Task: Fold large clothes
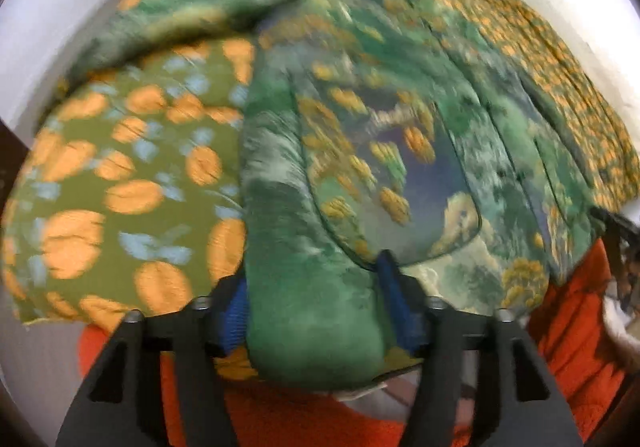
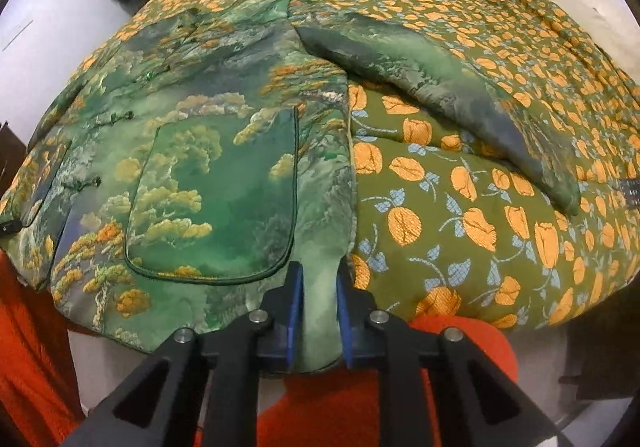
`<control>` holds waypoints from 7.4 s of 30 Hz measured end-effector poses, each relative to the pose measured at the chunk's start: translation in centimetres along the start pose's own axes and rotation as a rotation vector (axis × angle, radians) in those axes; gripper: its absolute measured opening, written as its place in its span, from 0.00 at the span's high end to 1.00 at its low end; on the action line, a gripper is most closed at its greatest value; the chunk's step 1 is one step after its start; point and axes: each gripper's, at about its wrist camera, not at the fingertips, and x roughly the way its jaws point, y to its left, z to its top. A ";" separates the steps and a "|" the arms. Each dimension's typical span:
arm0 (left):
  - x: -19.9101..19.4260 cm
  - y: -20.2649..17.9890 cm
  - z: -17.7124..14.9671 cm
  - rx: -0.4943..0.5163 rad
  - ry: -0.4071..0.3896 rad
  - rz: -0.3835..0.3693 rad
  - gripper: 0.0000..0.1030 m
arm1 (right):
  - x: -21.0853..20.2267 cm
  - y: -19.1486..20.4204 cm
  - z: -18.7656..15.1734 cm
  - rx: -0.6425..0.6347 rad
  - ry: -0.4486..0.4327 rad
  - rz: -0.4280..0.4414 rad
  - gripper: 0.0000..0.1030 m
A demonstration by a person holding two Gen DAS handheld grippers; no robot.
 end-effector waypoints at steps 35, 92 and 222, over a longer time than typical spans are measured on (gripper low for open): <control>-7.3 -14.3 6.0 0.173 -0.365 0.303 0.01 | -10.5 9.9 4.0 -0.030 -0.442 0.018 0.19; 17.0 -12.7 14.0 0.183 -0.111 0.085 0.00 | -9.1 10.8 3.2 -0.030 -0.376 0.024 0.19; 13.0 -21.9 10.7 0.115 0.109 -0.228 0.46 | -4.8 15.1 -2.8 -0.305 -0.359 0.228 0.20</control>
